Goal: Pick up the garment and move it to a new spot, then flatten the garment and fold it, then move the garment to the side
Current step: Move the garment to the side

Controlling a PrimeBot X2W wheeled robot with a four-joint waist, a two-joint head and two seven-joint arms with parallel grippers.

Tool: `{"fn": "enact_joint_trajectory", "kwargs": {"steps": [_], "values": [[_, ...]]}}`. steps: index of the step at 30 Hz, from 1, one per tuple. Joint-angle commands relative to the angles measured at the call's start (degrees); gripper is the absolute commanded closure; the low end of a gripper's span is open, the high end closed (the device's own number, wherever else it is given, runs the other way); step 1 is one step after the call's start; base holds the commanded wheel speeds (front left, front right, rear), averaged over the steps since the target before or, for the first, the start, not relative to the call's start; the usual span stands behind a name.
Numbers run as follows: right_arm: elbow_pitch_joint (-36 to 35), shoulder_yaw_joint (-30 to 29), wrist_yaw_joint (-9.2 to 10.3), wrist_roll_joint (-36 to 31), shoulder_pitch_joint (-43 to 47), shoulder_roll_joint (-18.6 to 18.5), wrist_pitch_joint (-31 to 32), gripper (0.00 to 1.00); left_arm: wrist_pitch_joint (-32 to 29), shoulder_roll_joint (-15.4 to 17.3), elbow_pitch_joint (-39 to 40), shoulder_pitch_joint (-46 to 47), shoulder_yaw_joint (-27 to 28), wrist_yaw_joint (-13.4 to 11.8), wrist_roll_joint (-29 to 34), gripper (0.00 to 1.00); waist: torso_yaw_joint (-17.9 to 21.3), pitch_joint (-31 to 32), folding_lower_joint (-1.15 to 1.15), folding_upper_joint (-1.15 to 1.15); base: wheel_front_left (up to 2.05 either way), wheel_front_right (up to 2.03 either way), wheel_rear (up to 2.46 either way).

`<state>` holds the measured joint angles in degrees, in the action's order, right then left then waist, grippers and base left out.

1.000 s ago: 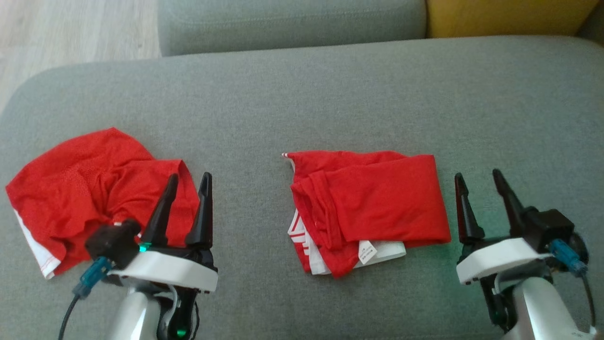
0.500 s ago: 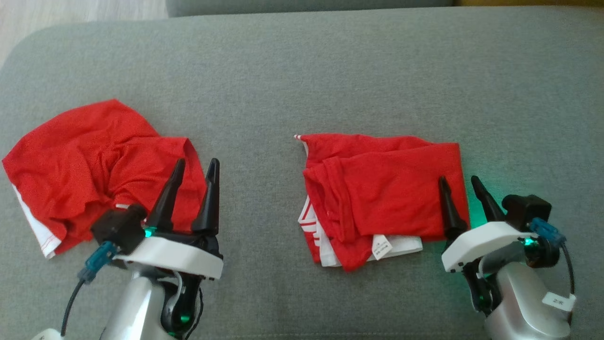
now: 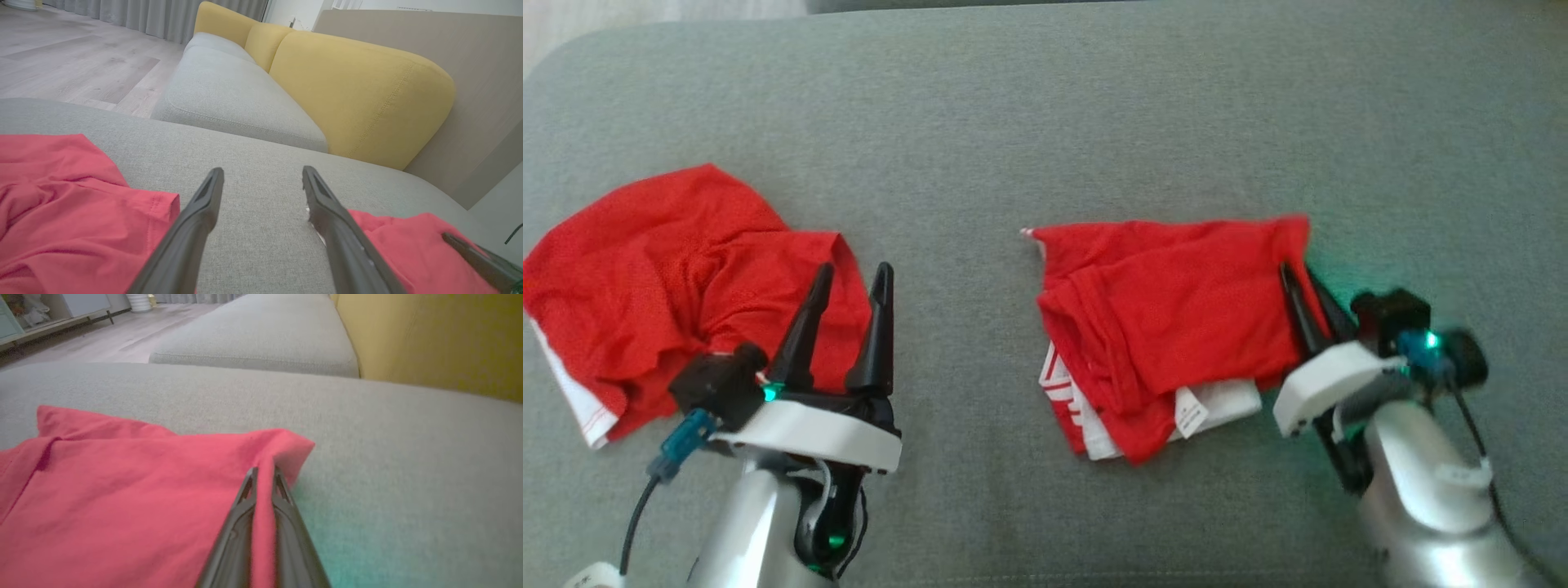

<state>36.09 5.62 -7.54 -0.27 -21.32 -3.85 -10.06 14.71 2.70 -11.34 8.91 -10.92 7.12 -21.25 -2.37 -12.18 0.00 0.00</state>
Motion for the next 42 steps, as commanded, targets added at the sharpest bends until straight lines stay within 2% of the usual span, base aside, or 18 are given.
{"fn": "enact_joint_trajectory", "kwargs": {"steps": [1, 4, 9, 13, 15, 20, 27, 29, 36, 37, 38, 39, 42], "values": [[-2.8, 1.8, 0.05, -1.2, -2.9, -1.1, -0.2, 1.00, 0.3, 0.2, 2.0, 2.5, 1.9, 0.3, 0.4, 0.00, 0.6, -0.3, 0.00, 0.00, 0.00, 0.00, 0.00], [-5.5, 3.8, 0.05, -3.2, -5.2, -4.4, 2.0, 1.00, 0.3, 0.2, 2.4, 2.9, 1.9, 0.3, 0.5, 0.00, 1.8, -1.0, 0.00, 0.00, 0.00, 0.00, 0.00], [-9.3, 5.1, 0.05, -1.7, -8.7, -13.4, 6.3, 1.00, 0.3, 0.2, 3.2, 4.4, 1.5, 0.4, 0.4, 0.00, 2.9, -3.4, 0.00, 0.00, 0.00, 0.00, 0.00], [-10.6, 2.0, 0.05, 1.0, -11.2, -19.5, 9.6, 1.00, 0.3, 0.2, 3.7, 6.1, 0.9, 0.4, 0.5, 0.00, 3.3, -5.9, 0.00, 0.00, 0.00, 0.00, 0.00], [-10.8, -1.1, 0.05, 1.8, -12.2, -21.0, 11.4, 1.00, 0.3, 0.4, 3.9, 6.8, 0.7, 0.4, 0.4, 0.00, 3.4, -7.0, 0.00, 0.00, 0.00, 0.00, 0.00], [-12.2, -10.9, 0.05, 1.8, -12.8, -19.7, 14.9, 1.00, 0.3, 0.8, 4.0, 8.1, 0.0, 0.4, -0.1, 0.00, 3.1, -9.0, 0.00, 0.00, 0.00, 0.00, 0.00], [-14.8, -17.8, 0.05, -0.3, -12.1, -18.4, 16.2, 1.00, 0.3, 1.5, 3.6, 8.8, -1.2, 0.4, -0.5, 0.00, 2.4, -10.1, 0.00, 0.00, 0.00, 0.00, 0.00], [-15.7, -19.5, 0.05, -0.8, -11.9, -18.3, 16.5, 1.00, 0.3, 1.8, 3.6, 8.8, -1.2, 0.4, -0.8, 0.00, 2.4, -10.2, 0.00, 0.00, 0.00, 0.00, 0.00], [-17.9, -19.7, 0.05, 0.6, -10.8, -18.0, 16.9, 1.00, 0.3, 2.0, 3.5, 9.1, -0.9, 0.4, -0.9, 0.00, 2.6, -10.5, 0.00, 0.00, 0.00, 0.00, 0.00], [-18.3, -19.7, 0.05, 0.8, -10.7, -17.7, 16.9, 0.75, 0.3, 2.0, 3.4, 9.1, -0.9, 0.4, -0.8, 0.00, 2.6, -10.5, 0.00, 0.00, 0.00, 0.00, 0.00], [-18.5, -19.6, 0.05, 0.9, -10.5, -17.5, 16.8, 0.20, 0.3, 2.0, 3.3, 9.2, -0.9, 0.4, -0.8, 0.00, 2.7, -10.4, 0.00, 0.00, 0.00, 0.00, 0.00], [-18.6, -19.6, 0.05, 1.2, -10.4, -17.3, 17.0, 0.00, 0.3, 2.0, 3.3, 9.3, -1.0, 0.4, -0.9, 0.00, 2.7, -10.3, 0.00, 0.00, 0.00, 0.00, 0.00], [-20.2, -18.6, 0.05, 0.3, -10.2, -17.5, 15.8, 0.00, 0.3, 1.9, 3.0, 9.3, -1.1, 0.4, -0.9, 0.00, 2.5, -9.6, 0.00, 0.00, 0.00, 0.00, 0.00]]}}
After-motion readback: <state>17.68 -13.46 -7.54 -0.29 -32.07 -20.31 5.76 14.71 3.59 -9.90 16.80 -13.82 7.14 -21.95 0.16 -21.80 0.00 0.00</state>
